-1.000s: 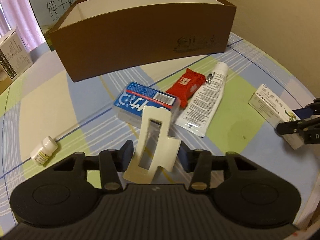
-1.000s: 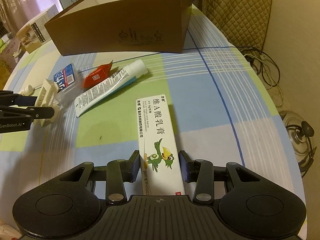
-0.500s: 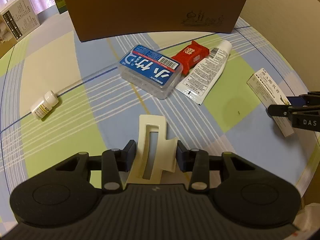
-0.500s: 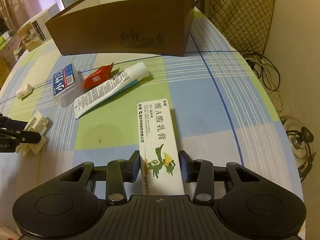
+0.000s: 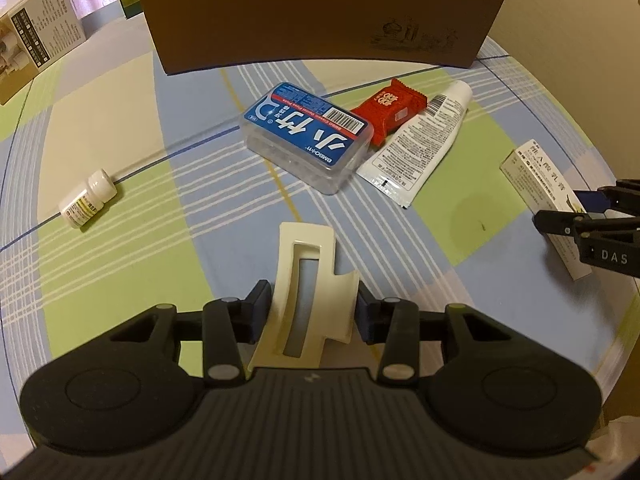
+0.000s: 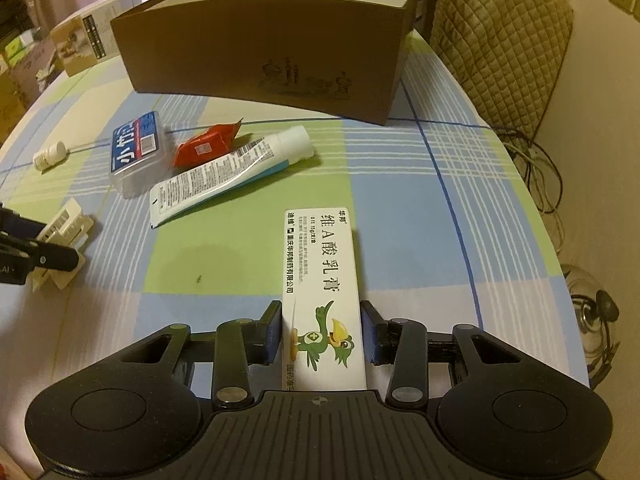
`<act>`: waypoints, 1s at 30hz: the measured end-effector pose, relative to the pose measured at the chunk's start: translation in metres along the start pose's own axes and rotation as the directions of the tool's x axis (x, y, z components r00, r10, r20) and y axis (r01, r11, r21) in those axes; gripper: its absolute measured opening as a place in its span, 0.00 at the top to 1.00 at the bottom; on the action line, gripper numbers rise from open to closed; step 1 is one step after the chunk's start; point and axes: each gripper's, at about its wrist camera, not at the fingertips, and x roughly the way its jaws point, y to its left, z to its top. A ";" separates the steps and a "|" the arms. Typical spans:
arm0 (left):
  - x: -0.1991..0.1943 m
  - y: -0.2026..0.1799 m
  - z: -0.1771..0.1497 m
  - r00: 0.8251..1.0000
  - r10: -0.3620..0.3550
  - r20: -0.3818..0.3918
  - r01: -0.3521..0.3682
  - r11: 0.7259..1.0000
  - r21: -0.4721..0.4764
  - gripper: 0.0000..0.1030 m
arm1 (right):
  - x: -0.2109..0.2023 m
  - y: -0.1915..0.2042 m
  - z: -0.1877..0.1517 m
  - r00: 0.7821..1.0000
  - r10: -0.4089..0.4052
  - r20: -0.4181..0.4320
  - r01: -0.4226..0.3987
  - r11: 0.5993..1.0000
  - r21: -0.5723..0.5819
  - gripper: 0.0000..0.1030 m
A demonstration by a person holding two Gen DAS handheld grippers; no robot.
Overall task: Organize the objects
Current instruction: 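Carry the clip and ointment box over the brown box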
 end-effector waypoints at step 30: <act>-0.018 -0.001 0.007 0.999 0.005 0.038 -0.005 1.000 -0.002 0.63 | -0.007 0.018 0.007 0.995 0.101 -0.020 -0.101 0.994 -0.031 0.66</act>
